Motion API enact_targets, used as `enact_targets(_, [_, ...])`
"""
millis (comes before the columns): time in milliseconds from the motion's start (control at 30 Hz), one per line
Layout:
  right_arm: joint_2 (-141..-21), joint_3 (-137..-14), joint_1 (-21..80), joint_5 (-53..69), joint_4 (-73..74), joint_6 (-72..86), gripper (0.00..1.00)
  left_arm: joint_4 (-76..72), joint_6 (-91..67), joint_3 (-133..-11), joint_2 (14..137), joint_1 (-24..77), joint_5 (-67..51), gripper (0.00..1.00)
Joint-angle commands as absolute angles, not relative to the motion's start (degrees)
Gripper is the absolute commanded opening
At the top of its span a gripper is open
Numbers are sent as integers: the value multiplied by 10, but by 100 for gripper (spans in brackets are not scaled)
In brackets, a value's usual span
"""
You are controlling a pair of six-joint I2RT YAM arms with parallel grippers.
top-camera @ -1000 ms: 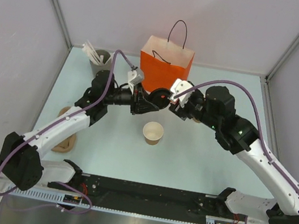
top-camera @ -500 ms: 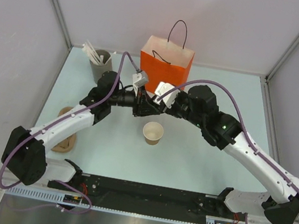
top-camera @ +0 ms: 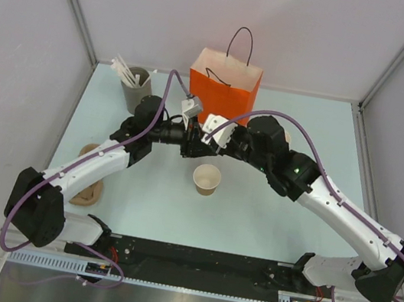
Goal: Pack the takeout coffee
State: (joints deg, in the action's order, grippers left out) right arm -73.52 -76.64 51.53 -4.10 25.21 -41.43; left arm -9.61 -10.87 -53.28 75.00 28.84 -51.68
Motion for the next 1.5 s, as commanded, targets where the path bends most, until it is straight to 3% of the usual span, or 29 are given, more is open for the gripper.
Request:
enact_targets(0, [-737, -790, 518, -61, 245, -433, 35, -106, -105, -558, 741, 293, -543, 23])
enact_targets(733, [-744, -790, 517, -73, 252, -458, 36, -109, -107, -557, 739, 293, -549, 24])
enact_targets(833, [-747, -790, 517, -73, 250, -459, 32, -112, -110, -557, 741, 293, -550, 24])
enact_targets(1033, [-748, -789, 517, -73, 245, -456, 12, -115, -113, -555, 742, 293, -554, 24])
enact_targets(1167, [-747, -789, 517, -72, 244, -455, 1, -118, -113, -554, 740, 293, -553, 33])
enact_targets(1233, [-747, -789, 517, -69, 245, -453, 0, -119, -113, -553, 741, 293, -552, 35])
enact_targets(1267, [-747, -789, 517, -68, 245, -452, 0, -120, -113, -552, 740, 293, -551, 41])
enact_targets(1300, [-743, -789, 517, -65, 248, -449, 0, -120, -113, -552, 740, 293, -551, 55])
enact_targets(1400, [-737, -789, 517, -60, 257, -447, 0, -120, -107, -553, 737, 293, -555, 71])
enact_targets(1467, [-730, -789, 517, -55, 265, -446, 0, -119, -101, -553, 732, 293, -555, 73])
